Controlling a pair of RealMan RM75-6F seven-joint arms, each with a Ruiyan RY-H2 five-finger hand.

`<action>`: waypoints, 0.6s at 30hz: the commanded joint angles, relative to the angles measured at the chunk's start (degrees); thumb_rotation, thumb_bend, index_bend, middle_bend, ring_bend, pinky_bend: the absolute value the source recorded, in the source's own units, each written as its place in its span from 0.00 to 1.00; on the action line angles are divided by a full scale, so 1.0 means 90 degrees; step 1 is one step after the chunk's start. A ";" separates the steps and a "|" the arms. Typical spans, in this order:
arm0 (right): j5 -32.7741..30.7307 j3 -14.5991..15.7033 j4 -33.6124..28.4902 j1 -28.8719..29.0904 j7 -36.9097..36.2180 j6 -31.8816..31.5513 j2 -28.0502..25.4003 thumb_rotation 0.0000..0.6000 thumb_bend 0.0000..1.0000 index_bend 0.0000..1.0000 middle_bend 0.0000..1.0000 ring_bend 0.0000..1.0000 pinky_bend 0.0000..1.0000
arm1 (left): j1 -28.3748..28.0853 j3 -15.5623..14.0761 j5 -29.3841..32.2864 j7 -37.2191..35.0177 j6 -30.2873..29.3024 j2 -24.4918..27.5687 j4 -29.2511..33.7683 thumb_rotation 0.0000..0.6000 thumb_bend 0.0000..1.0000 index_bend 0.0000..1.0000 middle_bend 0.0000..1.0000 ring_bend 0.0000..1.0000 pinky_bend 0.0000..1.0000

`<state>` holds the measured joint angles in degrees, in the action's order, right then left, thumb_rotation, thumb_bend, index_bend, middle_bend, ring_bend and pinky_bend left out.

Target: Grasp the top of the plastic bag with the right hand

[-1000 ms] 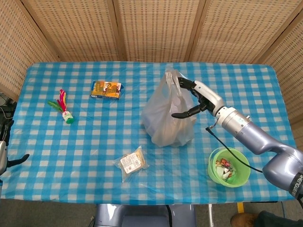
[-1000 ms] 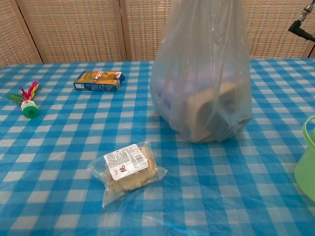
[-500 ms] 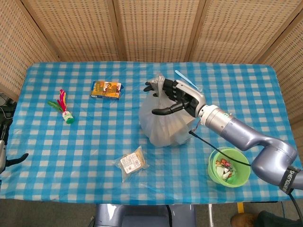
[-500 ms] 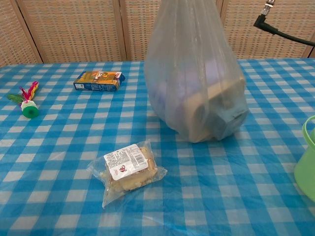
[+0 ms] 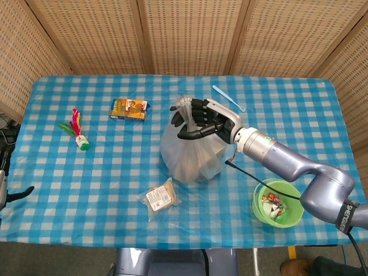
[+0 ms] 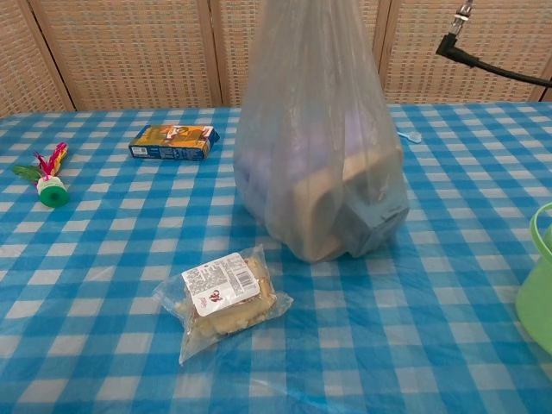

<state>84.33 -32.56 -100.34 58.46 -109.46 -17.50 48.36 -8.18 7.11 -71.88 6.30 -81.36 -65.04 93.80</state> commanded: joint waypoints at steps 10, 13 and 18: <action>0.0230 0.0374 0.0117 0.0336 0.0445 0.0287 -0.0155 1.00 0.00 1.00 0.91 0.85 1.00 | -0.0011 0.0016 0.0009 0.0017 0.0063 -0.0004 -0.0008 1.00 0.00 0.00 0.00 0.00 0.00; 0.0299 0.0536 0.0147 0.0479 0.0862 0.0547 -0.0255 1.00 0.00 1.00 0.94 0.88 1.00 | -0.0013 0.0016 0.0007 0.0021 0.0075 -0.0006 -0.0013 1.00 0.00 0.00 0.00 0.00 0.00; 0.0091 0.0752 0.0136 0.0788 0.1727 0.1190 -0.0423 1.00 0.00 1.00 1.00 0.97 1.00 | -0.0007 0.0028 0.0024 -0.0005 0.0090 0.0005 -0.0012 1.00 0.00 0.00 0.00 0.00 0.00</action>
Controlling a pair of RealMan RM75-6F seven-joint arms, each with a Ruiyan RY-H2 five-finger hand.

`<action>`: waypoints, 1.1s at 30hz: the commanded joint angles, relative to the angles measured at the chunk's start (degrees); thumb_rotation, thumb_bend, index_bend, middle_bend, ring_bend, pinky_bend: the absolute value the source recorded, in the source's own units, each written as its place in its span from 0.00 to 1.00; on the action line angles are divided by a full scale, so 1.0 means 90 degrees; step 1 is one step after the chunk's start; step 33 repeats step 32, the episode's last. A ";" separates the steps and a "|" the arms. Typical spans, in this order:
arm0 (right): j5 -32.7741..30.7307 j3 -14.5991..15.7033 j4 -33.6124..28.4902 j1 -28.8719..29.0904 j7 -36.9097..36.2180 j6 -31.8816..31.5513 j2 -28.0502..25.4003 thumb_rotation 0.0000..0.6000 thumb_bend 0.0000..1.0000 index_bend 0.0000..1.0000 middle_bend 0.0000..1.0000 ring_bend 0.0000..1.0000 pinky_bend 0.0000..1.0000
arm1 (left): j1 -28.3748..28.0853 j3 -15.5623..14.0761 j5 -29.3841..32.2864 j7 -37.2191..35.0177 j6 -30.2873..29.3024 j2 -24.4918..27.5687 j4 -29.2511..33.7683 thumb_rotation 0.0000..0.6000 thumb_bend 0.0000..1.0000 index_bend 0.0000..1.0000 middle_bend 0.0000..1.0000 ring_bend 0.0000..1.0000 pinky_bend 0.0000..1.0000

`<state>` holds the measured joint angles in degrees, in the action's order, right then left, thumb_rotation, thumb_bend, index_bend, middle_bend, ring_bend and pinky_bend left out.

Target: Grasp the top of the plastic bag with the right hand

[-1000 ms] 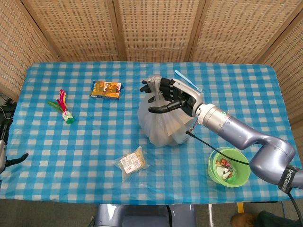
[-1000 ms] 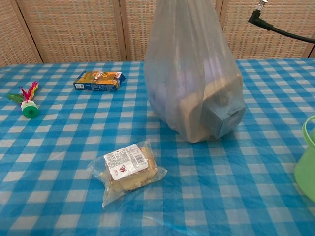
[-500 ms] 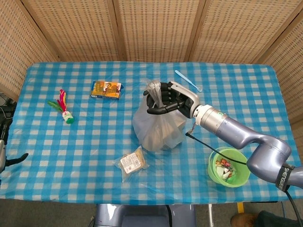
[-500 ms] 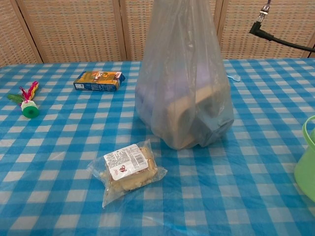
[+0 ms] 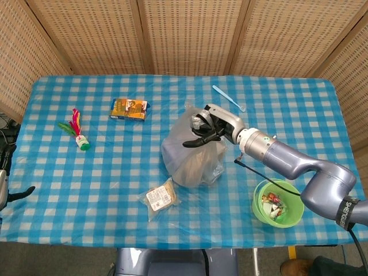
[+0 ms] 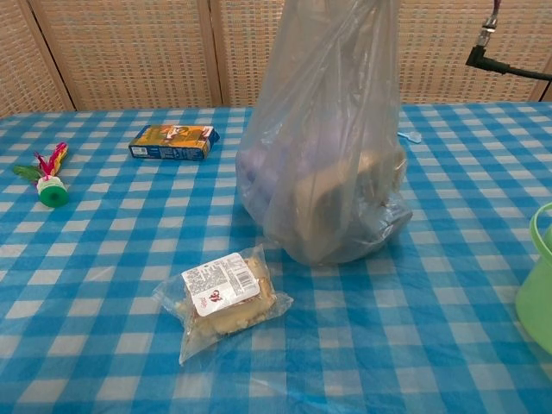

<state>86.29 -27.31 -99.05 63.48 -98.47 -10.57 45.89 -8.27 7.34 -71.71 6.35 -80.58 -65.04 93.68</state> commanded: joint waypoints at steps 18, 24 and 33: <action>-0.2460 0.0448 -0.0083 0.0903 0.3149 0.0241 -0.1049 1.00 0.79 1.00 1.00 1.00 1.00 | 0.0006 0.0017 -0.0003 -0.0133 0.0076 0.0063 0.0033 1.00 0.00 0.00 0.00 0.00 0.00; -0.3606 0.0742 -0.0367 0.1293 0.3732 -0.0095 -0.1424 1.00 0.80 1.00 1.00 1.00 1.00 | 0.0006 0.0020 -0.0014 -0.0206 0.0102 0.0100 0.0046 1.00 0.00 0.00 0.00 0.00 0.00; -0.5389 0.1191 -0.0638 0.2234 0.4517 -0.0166 -0.1973 1.00 0.80 1.00 1.00 1.00 1.00 | 0.0000 0.0009 -0.0018 -0.0276 0.0164 0.0132 0.0056 1.00 0.00 0.00 0.00 0.00 0.00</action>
